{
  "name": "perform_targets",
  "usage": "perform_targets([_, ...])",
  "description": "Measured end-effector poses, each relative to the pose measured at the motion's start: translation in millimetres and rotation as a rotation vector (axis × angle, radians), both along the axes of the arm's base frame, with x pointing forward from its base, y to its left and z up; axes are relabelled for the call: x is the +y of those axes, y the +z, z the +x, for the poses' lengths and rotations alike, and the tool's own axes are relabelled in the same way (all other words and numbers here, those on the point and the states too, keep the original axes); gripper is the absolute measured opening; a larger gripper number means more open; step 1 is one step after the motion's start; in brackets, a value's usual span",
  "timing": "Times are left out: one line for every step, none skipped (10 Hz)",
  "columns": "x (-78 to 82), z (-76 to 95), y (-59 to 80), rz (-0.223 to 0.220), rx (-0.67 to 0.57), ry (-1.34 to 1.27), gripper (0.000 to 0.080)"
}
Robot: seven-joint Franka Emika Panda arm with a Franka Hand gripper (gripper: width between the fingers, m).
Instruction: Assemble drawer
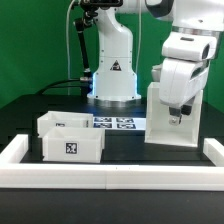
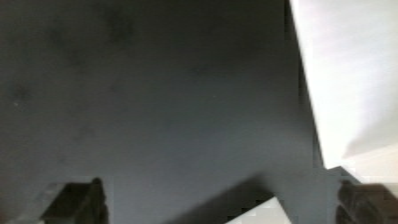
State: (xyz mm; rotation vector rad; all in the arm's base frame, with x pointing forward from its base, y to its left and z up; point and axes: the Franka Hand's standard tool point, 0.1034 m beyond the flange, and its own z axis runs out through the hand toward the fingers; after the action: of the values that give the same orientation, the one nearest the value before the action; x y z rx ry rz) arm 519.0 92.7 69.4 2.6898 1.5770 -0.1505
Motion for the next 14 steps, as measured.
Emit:
perform_targets([0.2,0.6,0.7,-0.010,-0.005,0.006,0.0649])
perform_targets([0.2,0.6,0.7,-0.010,-0.005,0.006,0.0649])
perform_targets([0.2,0.7,0.7,-0.010,-0.005,0.005,0.0649])
perform_targets([0.2,0.7,0.7,-0.009,-0.004,0.005,0.0649])
perform_targets([0.2,0.7,0.7,-0.009,-0.004,0.005,0.0649])
perform_targets([0.3,2.3,3.1,-0.010,-0.011,-0.015,0.0649])
perform_targets([0.5,4.7,9.1,-0.012,-0.024,-0.052,0.0649])
perform_targets([1.0,3.6,13.6,-0.017,-0.035,-0.129,0.0649])
perform_targets([2.3,0.4,15.4,-0.026,-0.041,-0.268,0.0649])
perform_targets([4.7,-0.7,17.5,-0.035,-0.045,-0.355,0.0649])
perform_targets([6.2,-0.6,20.5,-0.040,-0.050,-0.407,0.0649])
perform_targets([6.4,-0.9,19.4,-0.042,-0.052,-0.463,0.0649])
perform_targets([6.9,-1.1,18.9,-0.045,-0.055,-0.519,0.0649])
perform_targets([7.9,-1.4,18.9,-0.046,-0.057,-0.592,0.0649])
